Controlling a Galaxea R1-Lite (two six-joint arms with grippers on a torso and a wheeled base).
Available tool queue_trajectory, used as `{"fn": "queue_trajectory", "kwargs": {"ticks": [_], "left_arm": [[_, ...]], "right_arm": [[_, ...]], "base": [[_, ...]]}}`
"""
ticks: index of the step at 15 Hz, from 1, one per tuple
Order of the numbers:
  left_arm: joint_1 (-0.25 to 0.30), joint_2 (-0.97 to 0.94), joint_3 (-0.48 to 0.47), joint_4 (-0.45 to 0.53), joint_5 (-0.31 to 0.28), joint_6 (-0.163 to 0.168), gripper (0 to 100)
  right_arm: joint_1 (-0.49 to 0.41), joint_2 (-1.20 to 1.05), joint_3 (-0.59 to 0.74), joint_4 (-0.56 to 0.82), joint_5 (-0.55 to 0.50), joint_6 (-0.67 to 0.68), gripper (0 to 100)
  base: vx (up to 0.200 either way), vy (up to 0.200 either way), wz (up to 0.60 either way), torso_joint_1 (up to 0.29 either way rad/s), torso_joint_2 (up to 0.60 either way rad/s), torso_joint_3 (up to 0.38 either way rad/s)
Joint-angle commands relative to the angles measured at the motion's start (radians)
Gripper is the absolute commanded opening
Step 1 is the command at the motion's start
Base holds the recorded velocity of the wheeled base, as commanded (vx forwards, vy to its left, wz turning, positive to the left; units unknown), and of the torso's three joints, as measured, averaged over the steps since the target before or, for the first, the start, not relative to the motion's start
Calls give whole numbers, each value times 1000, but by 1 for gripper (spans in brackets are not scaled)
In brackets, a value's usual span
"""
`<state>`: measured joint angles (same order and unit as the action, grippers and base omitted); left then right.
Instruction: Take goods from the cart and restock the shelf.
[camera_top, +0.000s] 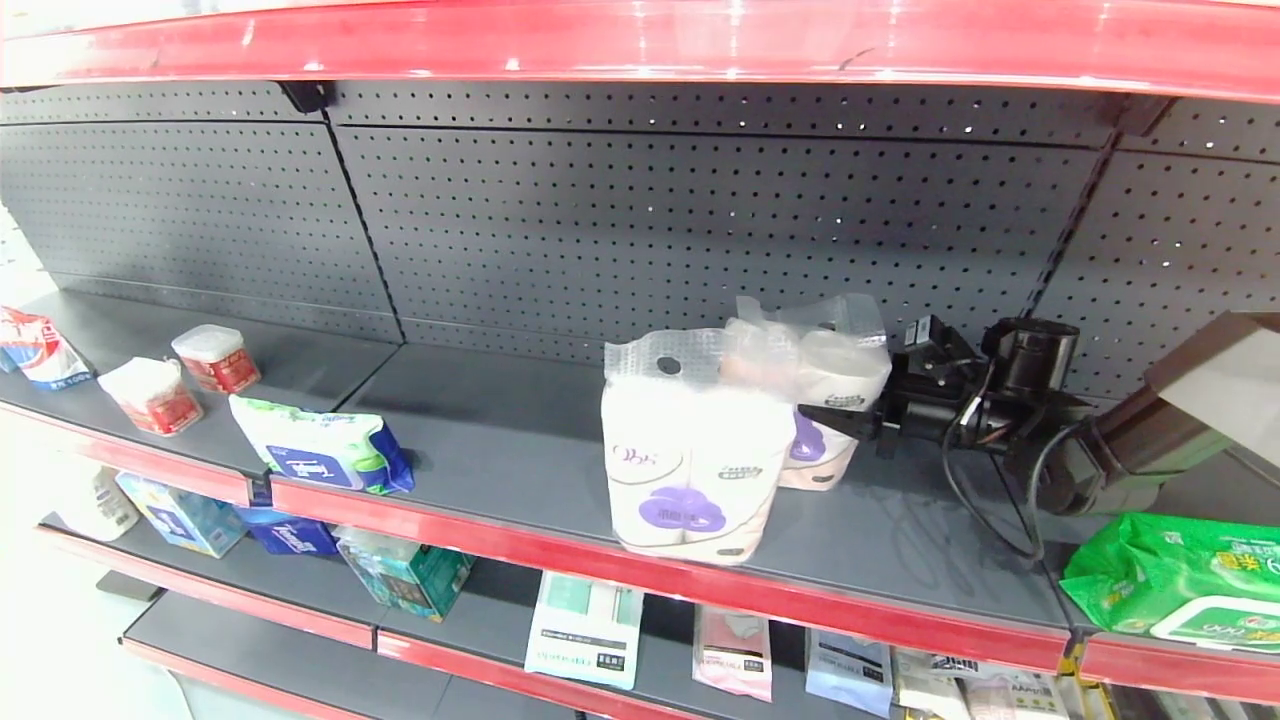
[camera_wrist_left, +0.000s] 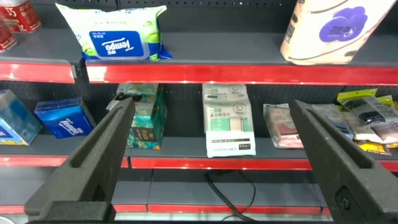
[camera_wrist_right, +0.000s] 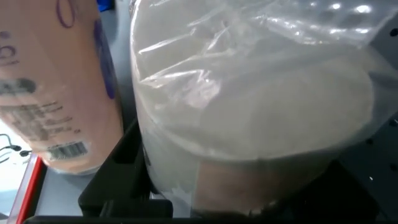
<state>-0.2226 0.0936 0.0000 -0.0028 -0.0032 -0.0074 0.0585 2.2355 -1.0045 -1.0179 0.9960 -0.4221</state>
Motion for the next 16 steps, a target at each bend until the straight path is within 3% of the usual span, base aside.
{"fn": "queue_trajectory", "kwargs": {"ticks": [1,16], "left_arm": [[0,1,0,0,0,0,100],[0,1,0,1,0,0,100]], "right_arm": [[18,12,-19,10,-14,3,0],[116,62,-85,41,-83,39,0]], "base": [[0,0,0,0,0,0],[0,0,0,0,0,0]]}}
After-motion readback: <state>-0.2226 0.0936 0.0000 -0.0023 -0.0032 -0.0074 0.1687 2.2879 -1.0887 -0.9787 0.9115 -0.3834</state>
